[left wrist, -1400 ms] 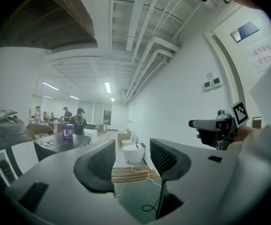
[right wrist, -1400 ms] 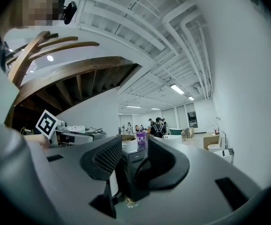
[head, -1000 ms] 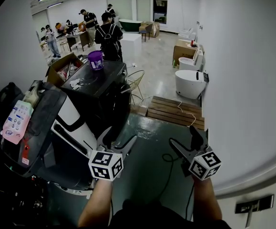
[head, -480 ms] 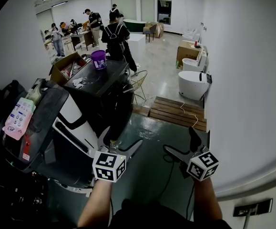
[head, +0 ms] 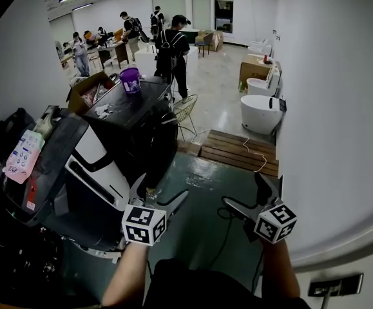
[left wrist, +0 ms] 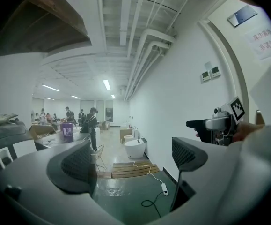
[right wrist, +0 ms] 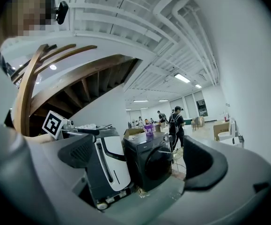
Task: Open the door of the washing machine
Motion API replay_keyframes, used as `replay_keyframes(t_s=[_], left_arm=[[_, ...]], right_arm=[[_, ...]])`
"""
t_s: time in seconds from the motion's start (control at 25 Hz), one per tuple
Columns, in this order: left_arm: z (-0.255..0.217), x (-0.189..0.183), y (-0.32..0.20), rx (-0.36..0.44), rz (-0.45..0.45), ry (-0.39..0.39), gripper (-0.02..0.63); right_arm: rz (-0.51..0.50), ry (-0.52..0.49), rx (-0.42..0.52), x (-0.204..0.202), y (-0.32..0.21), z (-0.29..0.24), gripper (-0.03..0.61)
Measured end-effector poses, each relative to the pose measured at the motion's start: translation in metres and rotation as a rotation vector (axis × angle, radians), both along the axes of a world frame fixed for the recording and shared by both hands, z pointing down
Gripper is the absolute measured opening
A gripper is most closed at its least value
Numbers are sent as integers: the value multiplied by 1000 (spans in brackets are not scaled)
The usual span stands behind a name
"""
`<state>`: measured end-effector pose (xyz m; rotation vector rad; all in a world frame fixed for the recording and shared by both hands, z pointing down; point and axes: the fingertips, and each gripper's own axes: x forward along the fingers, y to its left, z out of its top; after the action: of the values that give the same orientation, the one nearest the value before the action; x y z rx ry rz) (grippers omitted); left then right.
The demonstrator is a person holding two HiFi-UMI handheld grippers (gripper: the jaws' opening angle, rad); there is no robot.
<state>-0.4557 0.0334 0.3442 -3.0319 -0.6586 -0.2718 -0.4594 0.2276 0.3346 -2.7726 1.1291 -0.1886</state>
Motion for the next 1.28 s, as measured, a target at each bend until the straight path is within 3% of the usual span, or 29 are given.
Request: replay_keyframes(t_s=[0.24,0.48,1.0,1.28], left_arm=[[3,19,21,-2,16,-7,532],[15,60,33,-25,62,-23,531],[38,222,19,-48,161,-78,531],[43,285,-11,-57,178,-94,531]], right_arm=[[6,-20,20,7,18,10,584],[19,-46,5,41,20,24,584],[53,-100,-37,193,-9,40,584],[41,-117,-50,257,-42,43,583]])
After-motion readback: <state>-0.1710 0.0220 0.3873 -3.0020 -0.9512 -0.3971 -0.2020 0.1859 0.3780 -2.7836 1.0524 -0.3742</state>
